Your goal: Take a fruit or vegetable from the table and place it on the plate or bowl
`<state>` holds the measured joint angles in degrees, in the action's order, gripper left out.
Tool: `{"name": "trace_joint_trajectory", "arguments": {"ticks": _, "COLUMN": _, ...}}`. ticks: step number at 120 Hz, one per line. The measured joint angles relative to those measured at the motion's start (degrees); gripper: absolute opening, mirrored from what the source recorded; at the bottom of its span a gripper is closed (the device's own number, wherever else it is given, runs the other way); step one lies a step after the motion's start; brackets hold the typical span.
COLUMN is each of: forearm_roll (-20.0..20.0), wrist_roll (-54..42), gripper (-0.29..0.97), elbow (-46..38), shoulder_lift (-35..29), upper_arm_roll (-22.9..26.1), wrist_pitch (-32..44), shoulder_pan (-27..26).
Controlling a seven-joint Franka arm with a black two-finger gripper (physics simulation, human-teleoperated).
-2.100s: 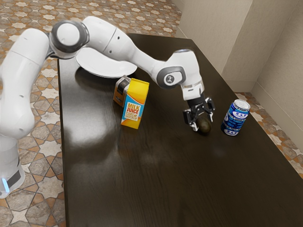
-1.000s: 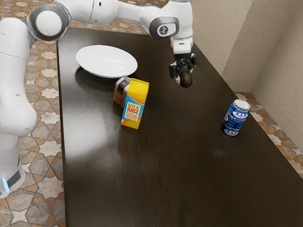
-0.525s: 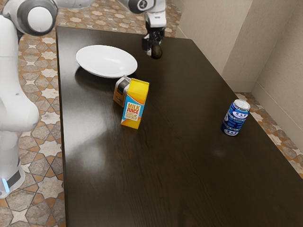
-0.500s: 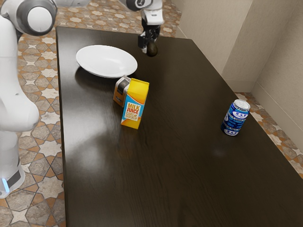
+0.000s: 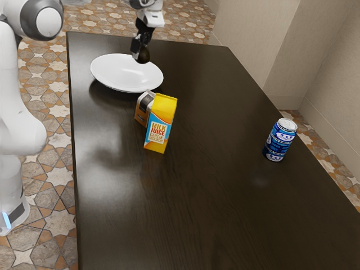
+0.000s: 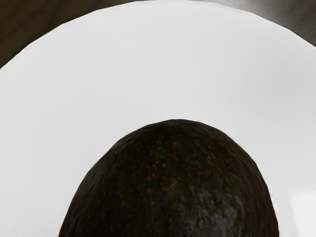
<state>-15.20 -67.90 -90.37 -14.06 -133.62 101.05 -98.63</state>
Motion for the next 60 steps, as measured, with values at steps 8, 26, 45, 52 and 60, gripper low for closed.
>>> {"name": "trace_joint_trajectory", "arguments": {"ticks": 8, "forearm_roll": -0.1, "wrist_roll": 0.1, "gripper": 0.33, "elbow": -0.8, "shoulder_lift": -0.1, "upper_arm_roll": 0.0, "wrist_pitch": 1.8, "shoulder_pan": 0.1}}
{"name": "trace_joint_trajectory", "arguments": {"ticks": 26, "forearm_roll": -0.2, "wrist_roll": 0.3, "gripper": 0.32, "elbow": -4.1, "shoulder_lift": -0.6, "upper_arm_roll": -0.2, "wrist_pitch": 5.6, "shoulder_pan": 1.3}}
{"name": "trace_joint_trajectory", "arguments": {"ticks": 45, "forearm_roll": -0.2, "wrist_roll": 0.4, "gripper": 0.32, "elbow": -5.5, "shoulder_lift": -0.8, "upper_arm_roll": -2.4, "wrist_pitch": 8.2, "shoulder_pan": 1.7}}
{"name": "trace_joint_trajectory", "arguments": {"ticks": 52, "forearm_roll": -0.3, "wrist_roll": 0.5, "gripper": 0.33, "elbow": -6.3, "shoulder_lift": -1.1, "upper_arm_roll": -2.8, "wrist_pitch": 9.3, "shoulder_pan": 1.8}}
{"name": "trace_joint_trajectory", "arguments": {"ticks": 60, "forearm_roll": -0.3, "wrist_roll": 0.5, "gripper": 0.32, "elbow": -7.1, "shoulder_lift": -1.8, "upper_arm_roll": -3.0, "wrist_pitch": 11.1, "shoulder_pan": 1.7}}
